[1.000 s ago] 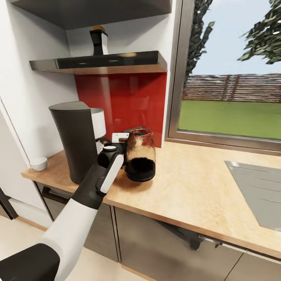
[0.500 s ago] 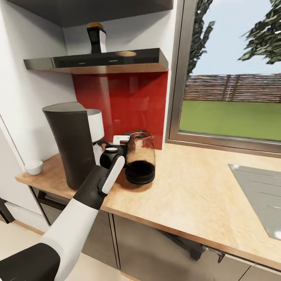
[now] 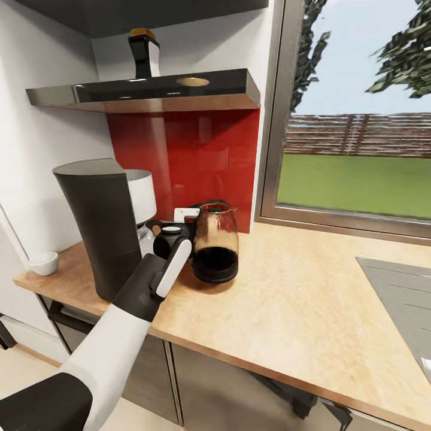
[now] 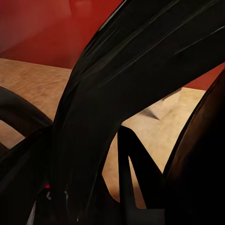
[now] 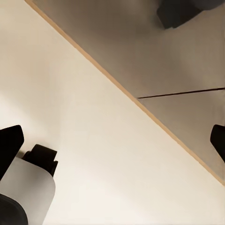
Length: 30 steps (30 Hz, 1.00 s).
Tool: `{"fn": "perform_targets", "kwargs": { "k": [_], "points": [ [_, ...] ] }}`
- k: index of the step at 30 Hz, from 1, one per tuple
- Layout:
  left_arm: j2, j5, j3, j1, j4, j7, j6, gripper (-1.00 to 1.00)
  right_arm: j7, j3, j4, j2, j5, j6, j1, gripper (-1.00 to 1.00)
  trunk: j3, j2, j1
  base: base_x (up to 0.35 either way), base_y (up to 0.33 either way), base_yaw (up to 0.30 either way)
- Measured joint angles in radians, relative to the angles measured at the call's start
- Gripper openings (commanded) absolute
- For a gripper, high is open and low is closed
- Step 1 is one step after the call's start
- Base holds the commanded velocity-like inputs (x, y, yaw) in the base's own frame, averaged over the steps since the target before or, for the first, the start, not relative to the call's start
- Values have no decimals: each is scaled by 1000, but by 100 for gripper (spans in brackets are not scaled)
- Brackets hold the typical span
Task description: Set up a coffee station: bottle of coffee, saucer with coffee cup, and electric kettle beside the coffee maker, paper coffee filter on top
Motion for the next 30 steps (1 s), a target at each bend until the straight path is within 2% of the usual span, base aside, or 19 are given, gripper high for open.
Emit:
{"fn": "perform_targets", "kwargs": {
  "k": [13,20,30],
  "points": [
    [0,1,-1,0,3,-1,-34,-100,0,0,0,0,0,0,0,100,0,0,0,40,0,0],
    [0,-1,0,0,44,0,-60,-100,0,0,0,0,0,0,0,100,0,0,0,0,0,0],
    [0,-9,10,0,49,2,-64,-100,0,1,0,0,0,0,0,100,0,0,0,0,0,0]
  ]
}}
